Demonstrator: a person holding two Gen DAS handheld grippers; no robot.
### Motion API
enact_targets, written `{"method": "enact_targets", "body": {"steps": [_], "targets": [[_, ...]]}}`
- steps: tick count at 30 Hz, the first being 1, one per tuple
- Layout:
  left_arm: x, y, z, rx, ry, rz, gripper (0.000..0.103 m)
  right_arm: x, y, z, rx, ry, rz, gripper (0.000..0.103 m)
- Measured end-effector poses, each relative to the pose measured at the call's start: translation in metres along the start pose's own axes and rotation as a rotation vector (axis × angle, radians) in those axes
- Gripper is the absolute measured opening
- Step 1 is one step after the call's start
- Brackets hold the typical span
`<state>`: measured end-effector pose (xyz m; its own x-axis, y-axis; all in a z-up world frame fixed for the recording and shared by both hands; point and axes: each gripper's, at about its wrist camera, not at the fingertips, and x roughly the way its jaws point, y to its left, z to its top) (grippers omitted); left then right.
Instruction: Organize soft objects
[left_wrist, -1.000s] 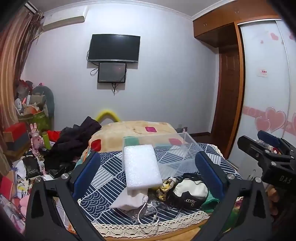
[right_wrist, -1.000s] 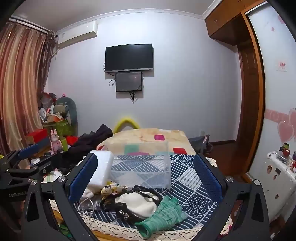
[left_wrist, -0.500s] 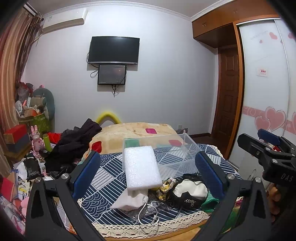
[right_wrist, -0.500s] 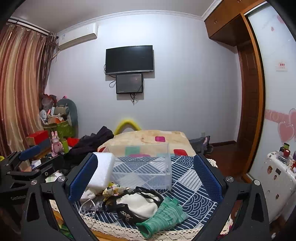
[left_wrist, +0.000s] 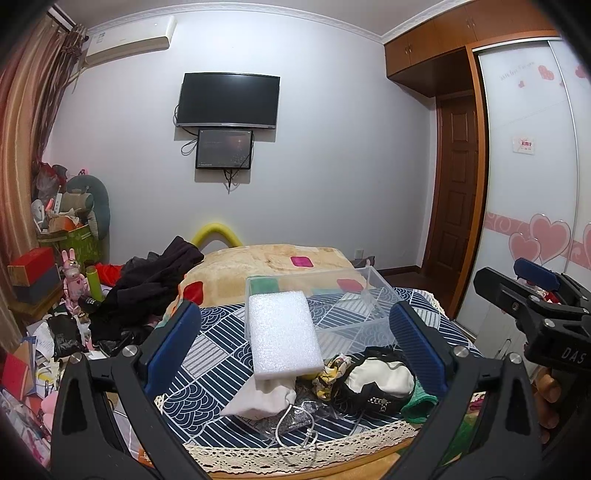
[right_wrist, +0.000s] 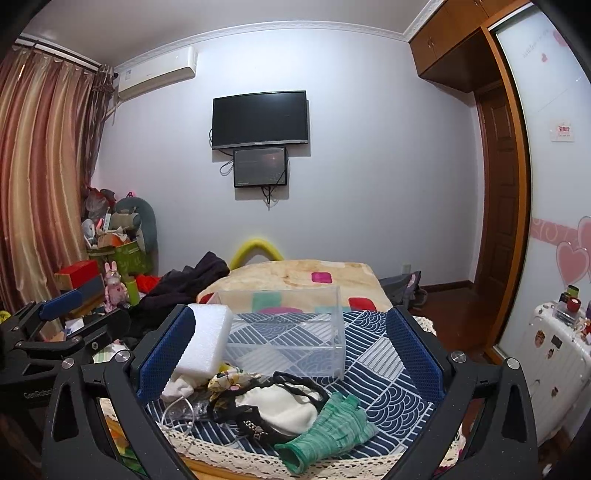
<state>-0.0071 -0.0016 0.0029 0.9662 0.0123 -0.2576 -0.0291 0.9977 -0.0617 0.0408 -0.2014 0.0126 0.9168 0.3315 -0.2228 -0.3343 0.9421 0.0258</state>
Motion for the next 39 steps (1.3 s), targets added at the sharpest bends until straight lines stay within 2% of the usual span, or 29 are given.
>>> {"method": "enact_targets", "body": {"steps": [39], "targets": [[-0.0019,-0.0002,0.0027,-0.008,0.000,-0.001,0.103,-0.0009,0.0040,0.0005,0.002,-0.002,0.014,0.103]]}}
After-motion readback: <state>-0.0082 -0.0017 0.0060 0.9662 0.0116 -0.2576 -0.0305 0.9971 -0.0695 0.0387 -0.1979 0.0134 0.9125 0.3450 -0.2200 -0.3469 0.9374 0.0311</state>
